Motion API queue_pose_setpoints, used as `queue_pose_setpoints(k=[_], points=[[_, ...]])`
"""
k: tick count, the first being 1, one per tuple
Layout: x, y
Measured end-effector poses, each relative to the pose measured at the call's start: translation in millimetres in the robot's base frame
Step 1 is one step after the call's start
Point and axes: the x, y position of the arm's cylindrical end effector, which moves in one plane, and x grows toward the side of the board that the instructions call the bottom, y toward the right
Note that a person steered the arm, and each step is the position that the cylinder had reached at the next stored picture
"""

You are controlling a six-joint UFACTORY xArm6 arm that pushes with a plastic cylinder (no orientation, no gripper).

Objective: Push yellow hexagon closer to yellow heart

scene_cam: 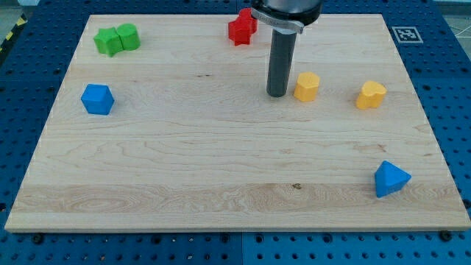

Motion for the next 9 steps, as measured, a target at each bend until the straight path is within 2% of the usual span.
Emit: queue_pose_setpoints(k=[4, 6, 9], points=[[-4.8, 47.6], [17.0, 63.4], [17.3, 76.1]])
